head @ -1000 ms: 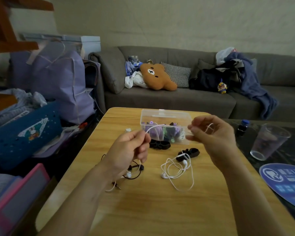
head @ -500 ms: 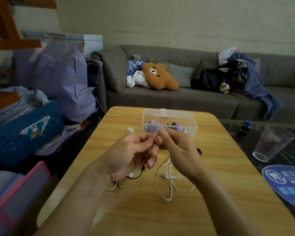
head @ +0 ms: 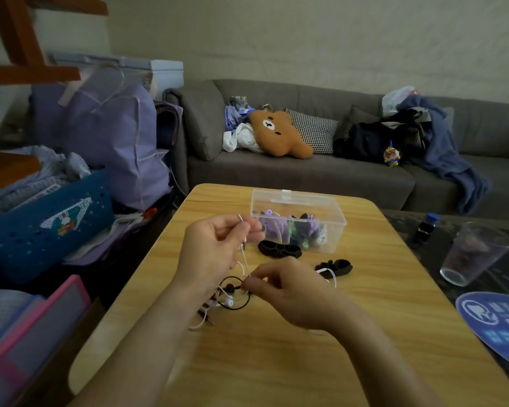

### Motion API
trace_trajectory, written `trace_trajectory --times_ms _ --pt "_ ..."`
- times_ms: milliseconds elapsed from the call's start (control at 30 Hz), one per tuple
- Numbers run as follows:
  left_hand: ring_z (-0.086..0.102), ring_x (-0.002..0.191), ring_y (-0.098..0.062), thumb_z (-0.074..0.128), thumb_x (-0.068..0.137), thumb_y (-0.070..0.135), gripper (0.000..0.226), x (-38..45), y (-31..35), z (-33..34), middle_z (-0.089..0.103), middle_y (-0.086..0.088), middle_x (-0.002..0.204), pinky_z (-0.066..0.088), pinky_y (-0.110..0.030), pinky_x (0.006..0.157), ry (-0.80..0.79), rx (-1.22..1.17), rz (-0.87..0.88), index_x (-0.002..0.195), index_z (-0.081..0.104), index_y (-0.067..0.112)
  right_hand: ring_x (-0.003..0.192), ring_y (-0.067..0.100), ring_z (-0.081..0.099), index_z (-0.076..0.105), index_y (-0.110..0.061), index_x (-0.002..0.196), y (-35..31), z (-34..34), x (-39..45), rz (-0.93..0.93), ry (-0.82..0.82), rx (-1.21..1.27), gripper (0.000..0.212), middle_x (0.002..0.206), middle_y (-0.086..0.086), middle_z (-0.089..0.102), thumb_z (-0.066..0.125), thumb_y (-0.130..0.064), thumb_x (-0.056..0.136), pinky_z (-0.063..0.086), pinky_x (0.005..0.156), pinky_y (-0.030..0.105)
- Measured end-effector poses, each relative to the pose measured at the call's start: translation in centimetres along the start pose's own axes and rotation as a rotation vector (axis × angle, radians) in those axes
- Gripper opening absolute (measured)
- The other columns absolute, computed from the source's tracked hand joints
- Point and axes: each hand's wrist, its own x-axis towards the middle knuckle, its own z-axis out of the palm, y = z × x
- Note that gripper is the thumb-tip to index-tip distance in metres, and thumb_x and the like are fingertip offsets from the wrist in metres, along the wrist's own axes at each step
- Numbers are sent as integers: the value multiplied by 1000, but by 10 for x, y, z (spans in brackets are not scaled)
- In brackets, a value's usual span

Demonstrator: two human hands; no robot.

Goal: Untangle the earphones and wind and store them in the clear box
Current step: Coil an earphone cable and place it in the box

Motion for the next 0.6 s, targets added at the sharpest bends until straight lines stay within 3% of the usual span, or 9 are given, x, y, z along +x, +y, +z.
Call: trace_trajectory --times_ms 100,200,300,400,500,600 --pt "71 72 -1 59 96 1 20 2 -9 -3 76 4 81 52 -14 67 -100 366 162 91 75 12 43 6 39 76 -24 94 -6 -9 -4 -52 89 81 26 47 -11 48 57 -41 100 30 47 17" --pt "65 61 0 58 97 3 25 1 -14 -4 74 8 75 47 -17 58 -262 455 127 91 76 19 39 6 35 77 -18 87 -4 -22 -8 -54 173 229 30 44 -10 47 59 -39 98 27 43 14" --pt "70 66 -11 46 104 6 25 -3 -11 2 75 1 83 44 -22 53 -471 381 -6 105 71 12 40 6 34 76 -15 74 2 -30 -10 -51 264 309 35 46 -1 50 64 -41 94 28 42 15" --pt "61 61 -12 40 106 6 25 -2 -9 5 67 0 75 41 -22 53 -538 285 -91 101 65 6 44 10 36 75 -16 69 7 -31 -10 -30 315 364 35 54 13 57 67 -41 92 29 43 17" --pt "48 56 -8 38 107 8 29 -1 -8 5 56 3 67 38 -18 55 -567 171 -231 96 64 8 43 10 36 76 -19 66 11 -30 -10 3 427 382 31 46 2 50 75 -44 83 32 43 21" --pt "40 55 -11 39 104 10 29 1 -5 3 51 0 67 29 -25 57 -576 10 -369 90 63 7 42 7 42 77 -20 67 16 -33 -9 52 562 418 27 46 -2 57 84 -46 70 38 46 29"
